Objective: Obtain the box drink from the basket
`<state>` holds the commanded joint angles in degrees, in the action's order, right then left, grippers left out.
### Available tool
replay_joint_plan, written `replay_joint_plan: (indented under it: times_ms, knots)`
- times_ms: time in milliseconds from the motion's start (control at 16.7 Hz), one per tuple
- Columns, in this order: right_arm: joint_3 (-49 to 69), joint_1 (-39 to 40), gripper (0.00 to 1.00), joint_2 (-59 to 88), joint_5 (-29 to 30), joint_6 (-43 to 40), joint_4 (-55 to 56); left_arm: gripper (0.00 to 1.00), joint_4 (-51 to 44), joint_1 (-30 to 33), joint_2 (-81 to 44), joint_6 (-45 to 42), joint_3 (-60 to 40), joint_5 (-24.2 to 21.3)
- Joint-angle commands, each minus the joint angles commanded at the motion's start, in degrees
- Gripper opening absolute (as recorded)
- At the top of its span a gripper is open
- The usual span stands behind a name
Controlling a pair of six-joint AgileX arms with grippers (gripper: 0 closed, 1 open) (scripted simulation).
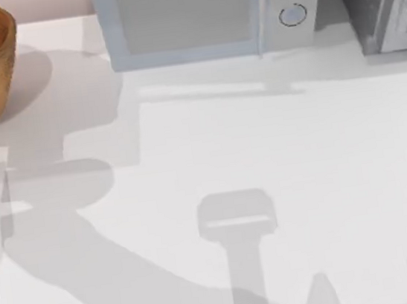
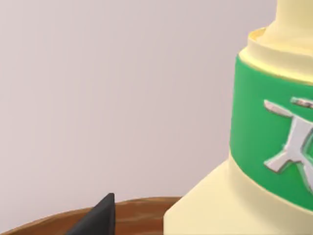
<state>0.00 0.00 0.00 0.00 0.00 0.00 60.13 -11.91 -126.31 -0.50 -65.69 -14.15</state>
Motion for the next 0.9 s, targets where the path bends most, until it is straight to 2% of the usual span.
replay_joint_plan:
  times_ms: [240,900]
  knots:
    - [0.0,0.0,1.0,0.0,0.0,0.0,0.0,1.0,-0.2,0.1,-0.2,0.0,-0.5,0.1]
    - [0.0,0.0,1.0,0.0,0.0,0.0,0.0,0.17,-0.2,0.1,-0.2,0.0,-0.5,0.1]
